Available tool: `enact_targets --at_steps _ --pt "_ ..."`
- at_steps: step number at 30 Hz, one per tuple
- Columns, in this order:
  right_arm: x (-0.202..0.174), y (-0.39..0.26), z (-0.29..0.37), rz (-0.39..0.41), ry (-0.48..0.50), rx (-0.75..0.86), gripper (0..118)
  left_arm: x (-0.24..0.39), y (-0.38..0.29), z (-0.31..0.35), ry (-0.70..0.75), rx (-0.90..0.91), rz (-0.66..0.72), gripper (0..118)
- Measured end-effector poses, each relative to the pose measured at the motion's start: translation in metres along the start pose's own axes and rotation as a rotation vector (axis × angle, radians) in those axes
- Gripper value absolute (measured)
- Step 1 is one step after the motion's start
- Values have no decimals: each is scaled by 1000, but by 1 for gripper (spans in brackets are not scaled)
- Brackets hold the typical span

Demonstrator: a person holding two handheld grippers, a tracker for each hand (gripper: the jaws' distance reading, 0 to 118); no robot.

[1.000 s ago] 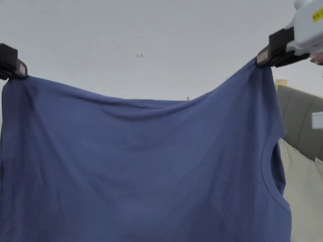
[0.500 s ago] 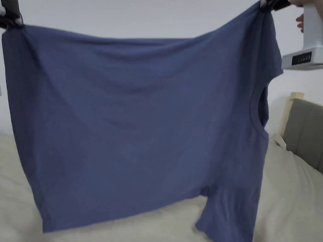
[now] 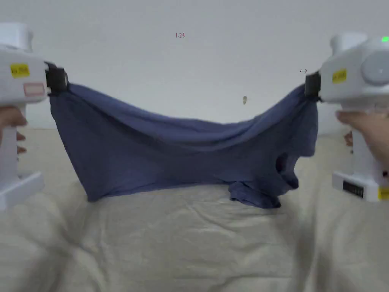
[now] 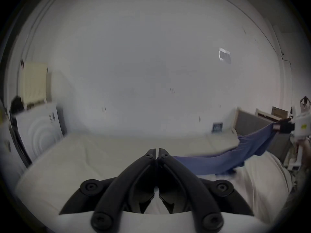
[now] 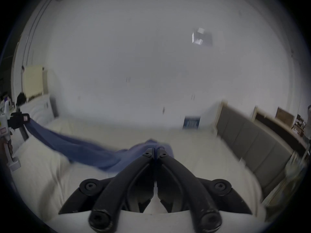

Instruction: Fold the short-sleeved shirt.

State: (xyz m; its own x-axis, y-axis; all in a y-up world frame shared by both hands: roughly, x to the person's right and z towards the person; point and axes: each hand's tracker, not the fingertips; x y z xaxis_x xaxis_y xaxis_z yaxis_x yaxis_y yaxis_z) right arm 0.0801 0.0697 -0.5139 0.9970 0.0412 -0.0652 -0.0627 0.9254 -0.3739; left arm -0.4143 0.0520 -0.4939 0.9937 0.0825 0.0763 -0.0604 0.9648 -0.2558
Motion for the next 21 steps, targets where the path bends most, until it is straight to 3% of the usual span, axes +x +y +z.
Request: enact_targets --at_steps 5,8,13,21 --pt "-16 -179 -4 -64 54 -216 0 14 -164 31 24 -129 36 2" --pt "-16 -239 22 -83 54 -239 0 13 -216 62 28 -175 77 2" --pt "0 -258 100 -136 116 -156 0 -4 -223 123 10 -116 131 2" --pt "32 -224 226 -89 197 -87 0 -16 -176 232 -34 -64 110 2"
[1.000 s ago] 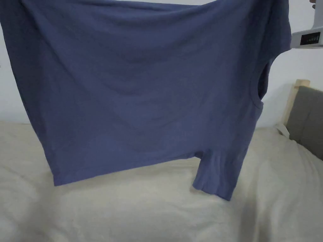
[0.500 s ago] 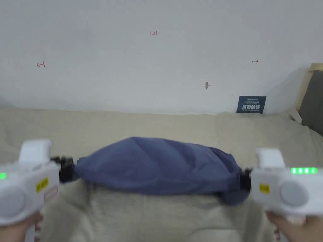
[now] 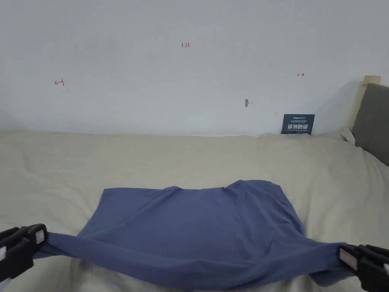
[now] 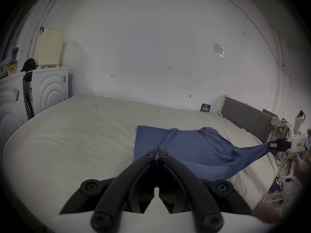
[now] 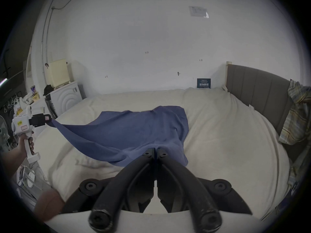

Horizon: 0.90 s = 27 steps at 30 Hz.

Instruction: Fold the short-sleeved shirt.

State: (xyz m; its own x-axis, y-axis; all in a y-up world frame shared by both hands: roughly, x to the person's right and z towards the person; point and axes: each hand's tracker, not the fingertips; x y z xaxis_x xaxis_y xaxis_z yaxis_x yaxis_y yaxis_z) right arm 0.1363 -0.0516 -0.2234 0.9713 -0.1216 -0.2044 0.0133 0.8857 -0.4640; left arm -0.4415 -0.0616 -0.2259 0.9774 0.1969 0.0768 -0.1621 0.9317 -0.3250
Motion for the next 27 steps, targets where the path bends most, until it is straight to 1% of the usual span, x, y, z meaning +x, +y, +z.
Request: enact_targets --at_steps 4,7,9,13,15,17,19,21,22,23,24,25,26,27 --pt "3 -7 45 -7 20 -28 0 1 -9 42 -1 -58 -36 2" --pt "8 -24 65 -12 12 -69 0 5 -27 65 2 -109 -68 3" --pt "10 -38 70 -12 27 -117 0 8 -44 74 12 -126 -83 2" --pt "18 -75 56 -29 45 -250 0 3 -84 70 -4 -210 -137 2" --pt "23 -95 40 -11 30 -321 0 -1 -104 65 -53 -231 -181 2" --pt "24 -113 27 17 2 -380 0 -5 -121 59 -22 -282 -219 2" --pt "31 -127 14 36 -13 -416 0 -10 -130 54 -25 -290 -198 2" --pt "30 -132 5 55 -21 -450 4 -14 -135 51 -14 -308 -182 3" --pt "29 -132 1 59 -29 -463 19 -15 -136 49 -4 -319 -178 11" --pt "28 -130 1 54 -54 -465 47 -19 -135 50 -1 -323 -166 30" --pt "29 -129 0 50 -111 -462 81 -22 -135 51 -11 -329 -141 62" --pt "31 -126 0 45 -135 -463 105 -22 -133 54 -12 -330 -120 104" --pt "34 -122 1 29 -133 -469 106 -22 -130 56 4 -328 -125 118" --pt "36 -117 9 -9 -136 -433 106 -20 -126 61 11 -313 -132 115"
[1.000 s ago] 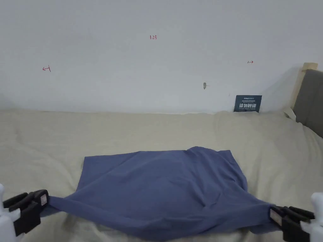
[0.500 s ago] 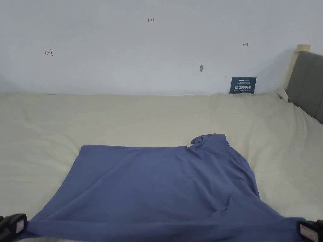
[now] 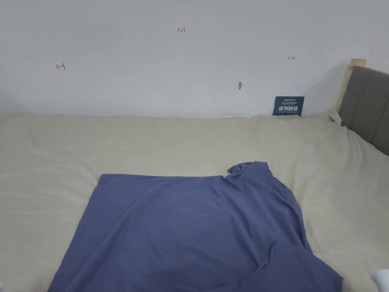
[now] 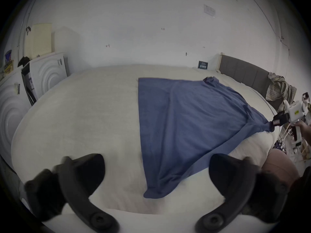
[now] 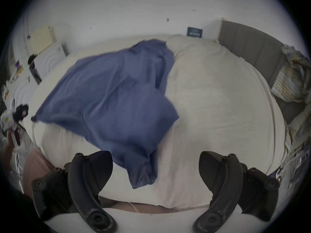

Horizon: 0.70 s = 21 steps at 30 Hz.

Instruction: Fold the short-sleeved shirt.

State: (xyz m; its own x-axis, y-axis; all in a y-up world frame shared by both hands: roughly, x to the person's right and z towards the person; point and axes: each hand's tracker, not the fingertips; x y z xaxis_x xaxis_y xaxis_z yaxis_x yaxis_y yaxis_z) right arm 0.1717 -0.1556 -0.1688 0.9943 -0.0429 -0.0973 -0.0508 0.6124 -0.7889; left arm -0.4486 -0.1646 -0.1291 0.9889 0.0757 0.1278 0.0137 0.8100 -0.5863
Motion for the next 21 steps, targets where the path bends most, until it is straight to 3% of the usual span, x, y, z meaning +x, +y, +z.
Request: enact_targets --at_steps 1,6,10,11,12,13,14,15,17,20,21 --pt "1 4 9 -27 -3 46 106 1 8 14 -43 154 -6 118" --pt "-15 19 64 -118 103 250 106 15 30 45 -58 128 58 118" --pt "-51 16 81 -89 174 388 104 38 35 57 -48 139 84 118" --pt "-59 12 83 -73 183 428 98 43 34 60 -52 135 87 117" --pt "-69 8 84 -56 162 455 74 47 32 63 -49 145 93 108" --pt "-77 6 83 -44 136 470 10 52 27 65 -59 179 92 62" --pt "-81 6 83 -7 119 431 0 56 26 66 -38 194 73 9" --pt "-81 8 83 -29 127 431 0 60 24 65 -3 131 49 0" --pt "-84 10 80 -2 212 397 0 55 24 64 -35 135 46 0" --pt "-90 13 81 7 182 399 0 47 43 56 33 55 20 0" --pt "-90 15 81 2 186 394 0 37 55 48 35 -53 25 0"
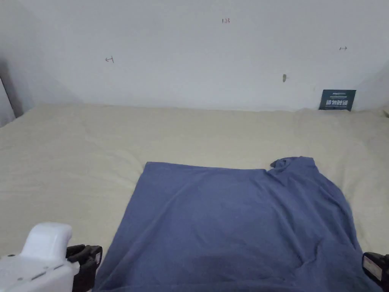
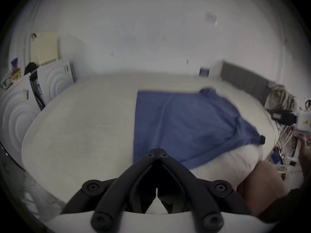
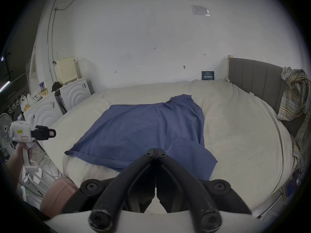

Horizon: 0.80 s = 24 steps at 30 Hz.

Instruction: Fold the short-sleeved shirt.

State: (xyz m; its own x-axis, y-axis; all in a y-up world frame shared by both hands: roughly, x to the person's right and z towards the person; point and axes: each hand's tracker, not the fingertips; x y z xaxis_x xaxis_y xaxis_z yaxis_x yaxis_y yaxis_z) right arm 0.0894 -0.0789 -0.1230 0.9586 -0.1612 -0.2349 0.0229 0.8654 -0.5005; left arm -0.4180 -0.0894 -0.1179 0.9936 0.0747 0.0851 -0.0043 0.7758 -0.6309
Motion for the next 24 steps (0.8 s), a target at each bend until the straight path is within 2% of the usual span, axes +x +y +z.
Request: enact_targets --at_steps 2,4,7,8,9,10,11,12,13,14,18,19,20,21,22,23,24 --pt "1 3 -2 -14 3 -8 0 -21 15 -27 12 -290 -1 0" --pt "-2 2 -7 -22 15 -31 0 -37 18 -52 -54 -400 -14 0" --pt "-6 -3 -12 -6 27 -54 0 -53 13 -80 -2 -454 -16 3" --pt "-8 -5 -14 1 30 -65 0 -55 11 -82 -15 -453 -5 22" --pt "-9 -7 -15 5 31 -73 0 -57 10 -85 -10 -442 0 60" --pt "-10 -8 -16 8 34 -84 0 -58 7 -90 -12 -438 9 113" --pt "-10 -13 -19 8 39 -95 0 -58 3 -96 -14 -437 13 117" --pt "-10 -14 -21 6 44 -105 0 -58 -2 -96 -15 -441 16 114" --pt "-11 -15 -23 3 46 -113 0 -56 -6 -96 -63 -326 53 115" --pt "-11 -16 -25 -2 47 -121 0 -57 -13 -103 -36 -421 42 115" --pt "-12 -20 -32 -17 52 -144 0 -56 -24 -113 -5 -502 75 110" --pt "-10 -21 -32 -18 50 -145 0 -52 -27 -112 -18 -486 45 102" --pt "-9 -21 -33 -18 47 -147 0 -47 -29 -119 38 -446 -52 95" --pt "-10 -20 -33 -18 45 -150 0 -44 -30 -117 47 -431 -108 92" --pt "-10 -19 -34 -18 41 -150 0 -40 -30 -111 9 -392 -146 81" --pt "-8 -19 -33 -20 39 -145 0 -38 -30 -104 -3 -342 -152 62" --pt "-7 -18 -33 -24 37 -142 0 -36 -30 -99 -21 -298 -150 33"
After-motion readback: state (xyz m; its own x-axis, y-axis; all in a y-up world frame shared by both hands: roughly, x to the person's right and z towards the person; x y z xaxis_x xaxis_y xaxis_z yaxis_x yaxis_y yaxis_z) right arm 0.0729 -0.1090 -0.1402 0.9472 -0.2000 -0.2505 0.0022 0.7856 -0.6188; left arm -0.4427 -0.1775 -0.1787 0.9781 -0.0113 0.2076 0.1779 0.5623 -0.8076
